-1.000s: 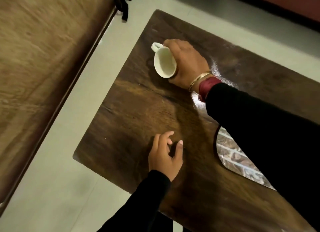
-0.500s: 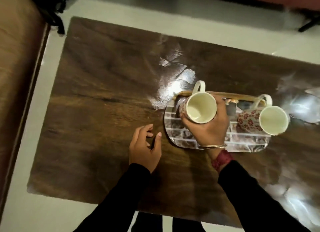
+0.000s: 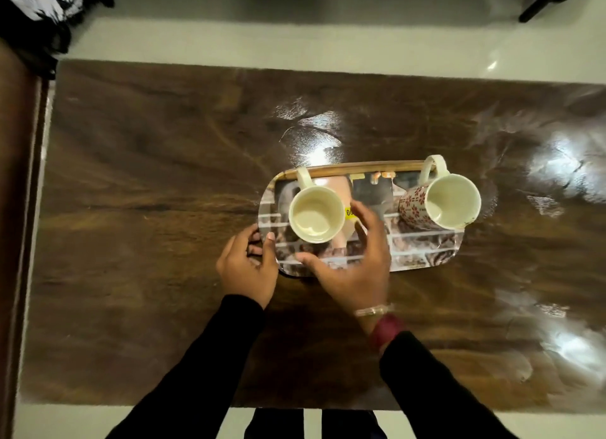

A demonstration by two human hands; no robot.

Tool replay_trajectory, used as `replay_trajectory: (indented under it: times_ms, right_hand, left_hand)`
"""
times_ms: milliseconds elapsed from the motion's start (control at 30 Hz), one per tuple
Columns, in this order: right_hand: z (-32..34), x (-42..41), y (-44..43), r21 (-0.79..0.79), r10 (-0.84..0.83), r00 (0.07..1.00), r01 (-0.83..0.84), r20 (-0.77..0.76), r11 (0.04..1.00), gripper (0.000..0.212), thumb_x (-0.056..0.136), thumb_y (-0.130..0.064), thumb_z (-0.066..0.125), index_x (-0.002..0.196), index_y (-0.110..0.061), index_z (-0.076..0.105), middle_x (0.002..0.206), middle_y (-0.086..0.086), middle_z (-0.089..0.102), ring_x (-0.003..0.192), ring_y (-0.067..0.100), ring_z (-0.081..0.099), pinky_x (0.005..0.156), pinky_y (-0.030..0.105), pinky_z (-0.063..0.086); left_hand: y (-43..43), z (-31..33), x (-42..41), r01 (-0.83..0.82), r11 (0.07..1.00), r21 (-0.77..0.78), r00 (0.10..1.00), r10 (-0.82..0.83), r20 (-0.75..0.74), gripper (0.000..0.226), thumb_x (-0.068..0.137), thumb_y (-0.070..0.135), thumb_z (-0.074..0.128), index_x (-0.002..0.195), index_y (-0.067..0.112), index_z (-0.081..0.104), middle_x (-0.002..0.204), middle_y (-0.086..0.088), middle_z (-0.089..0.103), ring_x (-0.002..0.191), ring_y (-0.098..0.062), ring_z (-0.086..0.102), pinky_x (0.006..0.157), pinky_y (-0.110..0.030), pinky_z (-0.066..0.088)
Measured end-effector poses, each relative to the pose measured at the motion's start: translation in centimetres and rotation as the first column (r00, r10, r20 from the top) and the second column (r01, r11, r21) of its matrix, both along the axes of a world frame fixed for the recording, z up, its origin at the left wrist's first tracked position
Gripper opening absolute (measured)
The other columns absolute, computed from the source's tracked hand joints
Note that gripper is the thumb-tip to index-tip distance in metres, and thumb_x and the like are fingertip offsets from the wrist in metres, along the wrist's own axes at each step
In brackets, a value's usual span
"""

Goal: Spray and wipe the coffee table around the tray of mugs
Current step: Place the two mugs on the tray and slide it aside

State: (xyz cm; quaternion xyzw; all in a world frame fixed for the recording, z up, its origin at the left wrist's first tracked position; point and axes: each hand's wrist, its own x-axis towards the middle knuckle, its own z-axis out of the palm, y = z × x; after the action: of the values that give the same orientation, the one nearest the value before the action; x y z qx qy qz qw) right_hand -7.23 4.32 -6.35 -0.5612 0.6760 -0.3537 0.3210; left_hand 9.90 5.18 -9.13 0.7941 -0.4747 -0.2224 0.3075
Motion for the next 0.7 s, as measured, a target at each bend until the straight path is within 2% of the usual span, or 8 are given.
replay_trajectory:
  times_ms: [67,133,233,333,400,467,600,700]
  right_hand:
    - [-0.2,-2.4,2.5,-0.069,-0.164,0.985,0.161,-0.049,0.985,0.072,0.08,-0.051,0.084,0.126,0.0,0.06,0.124,0.01,0.061,0.115,0.028,0.062,0.097,0.043,0.054]
    - [-1.0,-5.7,3.5,-0.074,-0.422,0.905,0.417,-0.061,0.906,0.049,0.09,-0.04,0.072,0.117,-0.001,0.059,0.113,0.011,0.055,0.093,0.026,0.058,0.082,0.05,0.052]
    - [-1.8,-10.9,1.4,0.124,-0.666,0.73,0.683,-0.152,0.72,0.046,0.096,-0.027,0.064,0.13,0.002,0.055,0.125,0.017,0.051,0.086,0.022,0.053,0.087,0.04,0.049]
    - [-3.1,-14.8,-1.3,0.241,-0.516,0.819,0.57,-0.251,0.786,0.045,0.092,-0.028,0.056,0.125,0.002,0.065,0.119,0.025,0.067,0.101,0.036,0.064,0.087,0.034,0.046]
    - [-3.4,-15.8,-2.8,0.241,-0.419,0.861,0.489,-0.289,0.838,0.038,0.085,-0.024,0.054,0.108,0.0,0.071,0.094,0.024,0.072,0.089,0.042,0.068,0.078,0.035,0.046]
    - [-3.3,-16.1,-4.0,0.23,-0.328,0.884,0.414,-0.334,0.881,0.024,0.091,-0.015,0.06,0.105,-0.001,0.072,0.084,0.021,0.071,0.081,0.041,0.069,0.074,0.035,0.047]
    - [-3.4,-13.7,-8.7,0.178,-0.144,0.93,0.213,-0.337,0.961,0.031,0.09,-0.024,0.057,0.11,-0.007,0.073,0.089,0.019,0.075,0.08,0.037,0.072,0.075,0.049,0.059]
    - [-3.5,-10.6,-12.1,0.168,-0.036,0.944,0.096,-0.329,0.981,0.035,0.088,-0.027,0.055,0.11,-0.007,0.073,0.089,0.017,0.076,0.081,0.037,0.072,0.074,0.047,0.058]
  left_hand:
    - [-0.5,0.1,-0.4,-0.043,0.999,0.019,0.999,0.043,-0.025,0.025,0.088,0.015,0.078,0.11,0.003,0.075,0.093,-0.006,0.071,0.063,-0.007,0.056,0.062,0.001,0.042]
    - [-1.0,0.0,-0.5,-0.052,0.998,0.046,0.998,0.054,-0.032,0.028,0.089,0.019,0.077,0.112,0.005,0.074,0.091,-0.005,0.07,0.057,-0.006,0.054,0.061,-0.007,0.046]
    - [-1.6,-0.3,-0.2,-0.046,0.995,0.085,0.999,0.047,-0.019,0.03,0.088,0.025,0.078,0.112,0.006,0.075,0.086,-0.004,0.068,0.056,-0.009,0.055,0.062,-0.015,0.048]
    - [-1.9,-0.4,-0.2,-0.054,0.992,0.112,0.998,0.058,-0.031,0.03,0.088,0.03,0.078,0.107,0.008,0.075,0.082,-0.003,0.067,0.06,-0.018,0.06,0.064,-0.031,0.056]
    - [-1.7,-0.3,-0.4,-0.075,0.988,0.135,0.997,0.079,-0.025,0.029,0.088,0.032,0.078,0.105,0.009,0.075,0.08,-0.004,0.067,0.064,-0.021,0.061,0.065,-0.033,0.055]
    - [-1.3,-0.2,-0.3,-0.106,0.985,0.137,0.993,0.112,-0.04,0.028,0.087,0.031,0.078,0.102,0.008,0.074,0.079,-0.002,0.065,0.067,-0.023,0.061,0.064,-0.033,0.055]
    - [-0.2,-0.5,1.7,-0.248,0.955,0.162,0.963,0.262,-0.07,0.023,0.087,0.03,0.078,0.097,0.01,0.073,0.077,0.001,0.062,0.066,-0.018,0.059,0.063,-0.026,0.046]
    - [0.8,-0.7,3.4,-0.374,0.905,0.205,0.917,0.393,-0.064,0.022,0.087,0.033,0.078,0.096,0.014,0.072,0.077,-0.003,0.066,0.064,-0.016,0.06,0.062,-0.027,0.048]
